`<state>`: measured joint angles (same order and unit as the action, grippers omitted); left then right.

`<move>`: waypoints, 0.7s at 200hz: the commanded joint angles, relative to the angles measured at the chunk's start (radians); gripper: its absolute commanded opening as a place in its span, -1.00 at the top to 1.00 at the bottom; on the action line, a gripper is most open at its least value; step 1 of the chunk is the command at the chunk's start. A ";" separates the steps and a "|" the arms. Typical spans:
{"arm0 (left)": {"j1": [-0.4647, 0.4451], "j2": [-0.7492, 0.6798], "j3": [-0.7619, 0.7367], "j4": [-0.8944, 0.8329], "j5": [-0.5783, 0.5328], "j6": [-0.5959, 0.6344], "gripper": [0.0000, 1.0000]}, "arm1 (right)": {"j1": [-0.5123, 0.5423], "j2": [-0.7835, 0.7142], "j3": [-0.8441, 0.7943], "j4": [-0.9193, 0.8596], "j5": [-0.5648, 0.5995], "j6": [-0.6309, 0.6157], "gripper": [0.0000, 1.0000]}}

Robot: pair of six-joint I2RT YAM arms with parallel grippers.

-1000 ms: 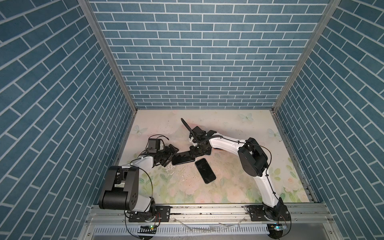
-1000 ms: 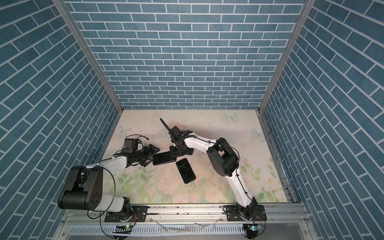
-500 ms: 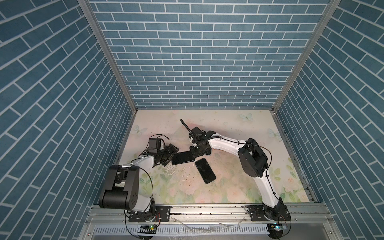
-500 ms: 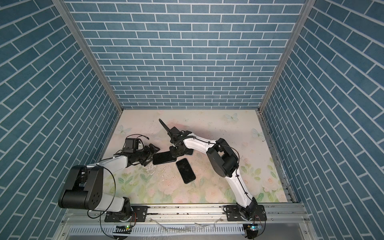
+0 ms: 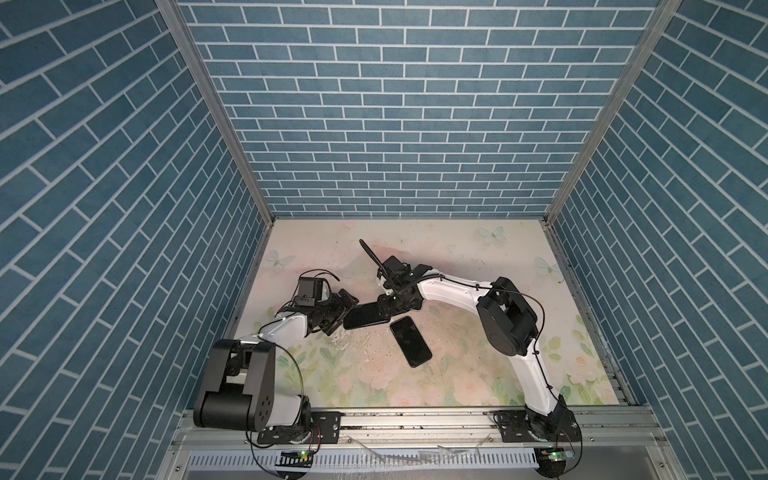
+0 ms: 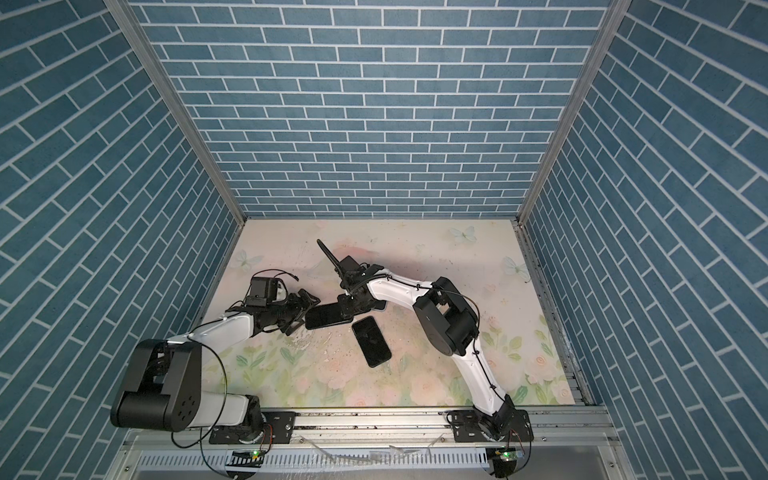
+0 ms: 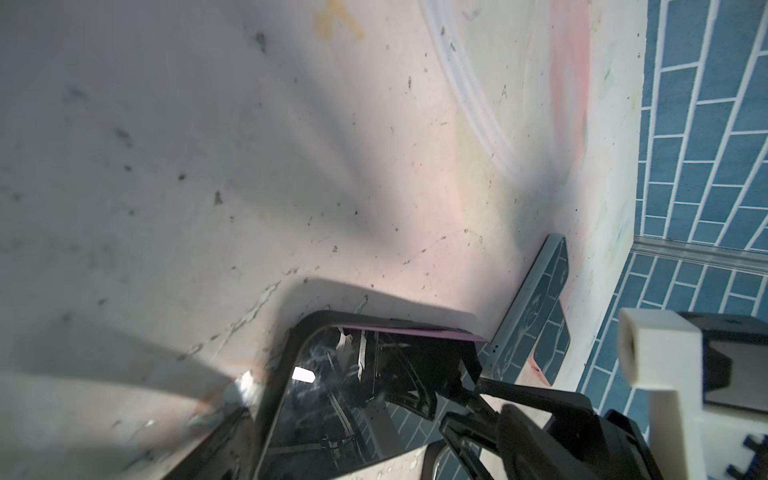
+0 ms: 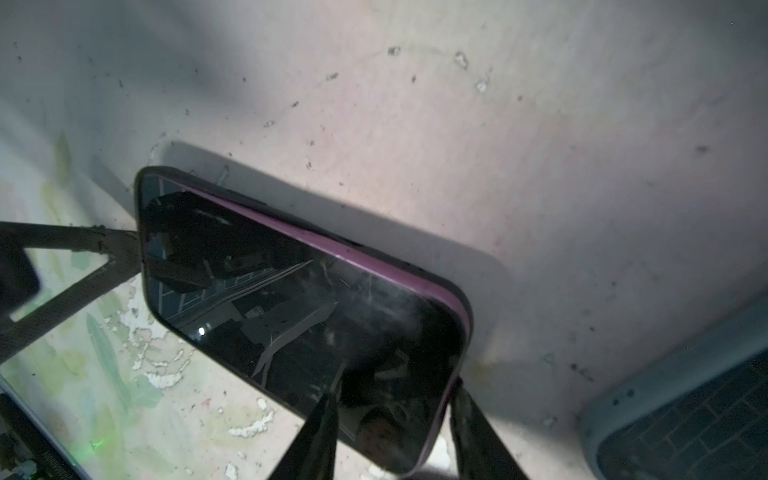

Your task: Put the phone into the phone case

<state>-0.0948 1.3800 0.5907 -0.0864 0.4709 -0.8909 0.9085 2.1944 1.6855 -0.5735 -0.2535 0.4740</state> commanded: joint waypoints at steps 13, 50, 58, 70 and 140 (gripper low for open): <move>-0.002 -0.037 0.025 -0.070 -0.026 0.021 -0.87 | -0.039 -0.070 -0.003 -0.001 -0.053 0.000 -0.09; -0.003 -0.038 0.017 -0.068 -0.008 0.029 -0.86 | -0.068 -0.027 0.002 0.006 -0.103 0.011 -0.18; -0.003 -0.029 0.014 -0.062 -0.002 0.032 -0.86 | -0.072 -0.014 0.000 0.016 -0.125 0.018 -0.19; -0.003 -0.017 0.010 -0.055 0.002 0.036 -0.86 | -0.074 -0.008 0.000 0.036 -0.164 0.023 -0.20; -0.001 0.061 -0.007 0.061 0.034 0.011 -0.84 | -0.074 0.107 0.001 0.126 -0.372 0.052 -0.17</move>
<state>-0.0944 1.4193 0.5961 -0.0803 0.4900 -0.8753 0.8284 2.2429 1.6890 -0.4839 -0.5140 0.4942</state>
